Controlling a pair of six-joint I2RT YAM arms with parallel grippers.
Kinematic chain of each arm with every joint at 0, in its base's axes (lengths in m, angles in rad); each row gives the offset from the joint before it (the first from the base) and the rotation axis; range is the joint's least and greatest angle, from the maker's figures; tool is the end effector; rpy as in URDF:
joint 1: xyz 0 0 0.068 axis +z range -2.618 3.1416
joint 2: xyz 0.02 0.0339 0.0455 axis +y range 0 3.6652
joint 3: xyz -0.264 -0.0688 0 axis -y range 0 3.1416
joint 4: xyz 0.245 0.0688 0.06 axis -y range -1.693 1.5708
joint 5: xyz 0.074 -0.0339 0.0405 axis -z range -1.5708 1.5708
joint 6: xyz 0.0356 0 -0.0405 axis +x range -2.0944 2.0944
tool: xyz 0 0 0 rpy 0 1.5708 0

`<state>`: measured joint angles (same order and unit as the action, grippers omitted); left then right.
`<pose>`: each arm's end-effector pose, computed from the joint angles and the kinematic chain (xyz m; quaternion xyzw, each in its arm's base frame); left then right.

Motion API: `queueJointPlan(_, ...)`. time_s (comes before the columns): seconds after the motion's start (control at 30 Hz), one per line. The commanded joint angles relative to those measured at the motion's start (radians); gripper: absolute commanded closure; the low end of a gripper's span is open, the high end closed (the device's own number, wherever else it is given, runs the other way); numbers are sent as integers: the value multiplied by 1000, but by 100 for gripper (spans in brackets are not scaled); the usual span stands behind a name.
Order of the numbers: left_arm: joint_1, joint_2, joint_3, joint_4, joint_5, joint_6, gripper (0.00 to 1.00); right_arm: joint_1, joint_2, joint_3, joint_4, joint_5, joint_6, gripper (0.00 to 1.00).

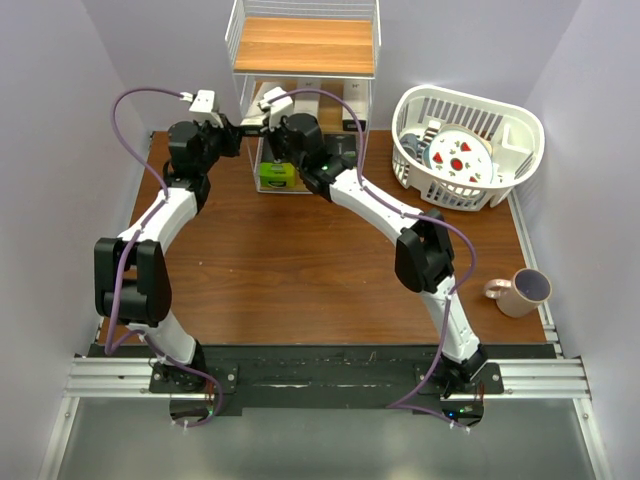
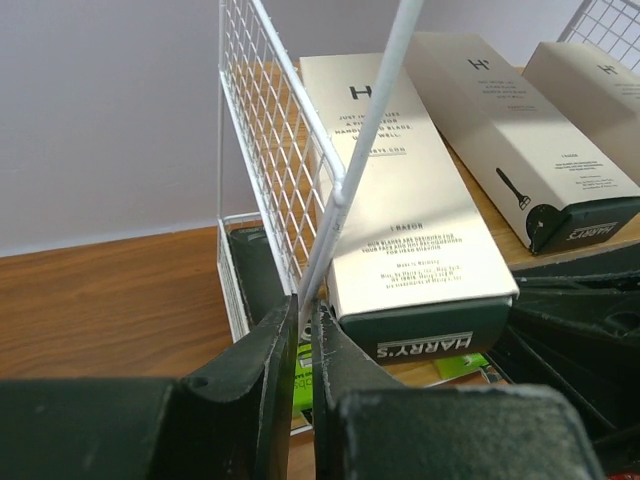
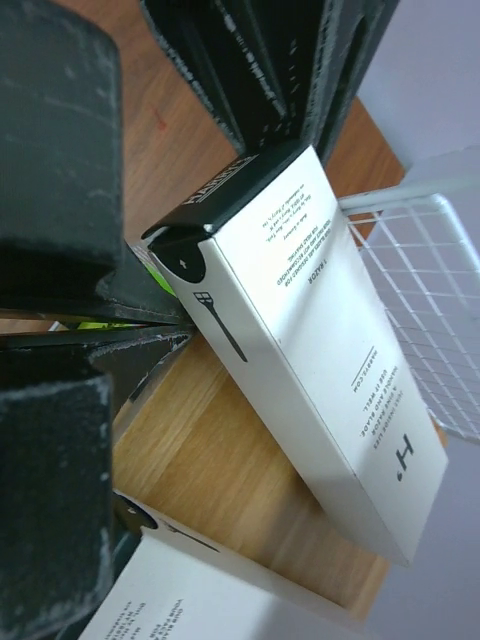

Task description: Place and organize the shaving razors onto the shelf

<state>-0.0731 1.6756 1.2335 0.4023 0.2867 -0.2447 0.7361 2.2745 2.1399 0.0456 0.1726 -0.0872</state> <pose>0.4010 -0.0395 0.3212 0.0375 0.7195 -0.2102 0.6608 0.4119 0.3649 0.3317 -0.2408 0.6970 0.1541 0.6576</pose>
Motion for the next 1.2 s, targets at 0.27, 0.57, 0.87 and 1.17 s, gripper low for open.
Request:
queueJointPlan(0.27,-10,4,44,49,65,-73,84,2,-16,51,48,50,-49,88)
queueJointPlan(0.57,-10,-10,44,3,26,-51,85,2,-116,-81,-30,31,-86,85)
queueJointPlan(0.87,-8,-14,44,7,6,-47,85,0,-155,-95,-4,77,-112,87)
queueJointPlan(1.17,-8,-13,54,0,5,-45,85,0,-148,-57,23,90,-117,87)
